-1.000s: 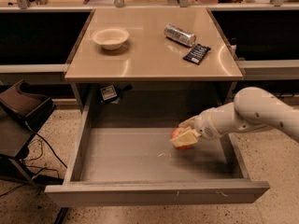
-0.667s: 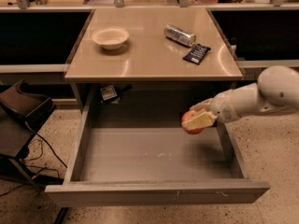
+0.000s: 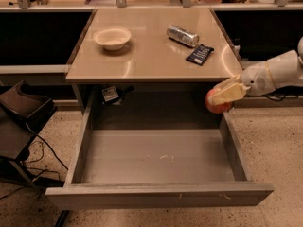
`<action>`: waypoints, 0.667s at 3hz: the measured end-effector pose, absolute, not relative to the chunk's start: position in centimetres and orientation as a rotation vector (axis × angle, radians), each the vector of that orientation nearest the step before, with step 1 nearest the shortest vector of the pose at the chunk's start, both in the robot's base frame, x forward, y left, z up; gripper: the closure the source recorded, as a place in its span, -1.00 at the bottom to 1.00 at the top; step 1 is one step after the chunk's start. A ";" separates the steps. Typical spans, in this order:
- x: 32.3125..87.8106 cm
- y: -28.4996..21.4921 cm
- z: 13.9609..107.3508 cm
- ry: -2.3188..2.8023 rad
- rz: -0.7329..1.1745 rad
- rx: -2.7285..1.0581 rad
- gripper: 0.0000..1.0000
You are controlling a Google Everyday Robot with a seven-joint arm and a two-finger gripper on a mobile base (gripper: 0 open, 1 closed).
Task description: Pick apple from top drawer and place on counter
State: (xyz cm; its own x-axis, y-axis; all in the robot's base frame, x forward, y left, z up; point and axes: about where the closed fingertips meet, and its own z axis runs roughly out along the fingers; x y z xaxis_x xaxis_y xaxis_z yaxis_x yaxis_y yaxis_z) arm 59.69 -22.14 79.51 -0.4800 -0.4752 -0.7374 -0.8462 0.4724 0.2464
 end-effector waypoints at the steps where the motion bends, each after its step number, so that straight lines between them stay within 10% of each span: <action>1: 62.1 -25.0 83.7 2.131 0.811 -1.009 1.00; 2: 64.6 -27.1 88.6 2.096 0.770 -0.929 1.00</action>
Offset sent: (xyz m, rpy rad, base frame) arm 0.1056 -0.1067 0.2377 0.0696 -0.2905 -0.2406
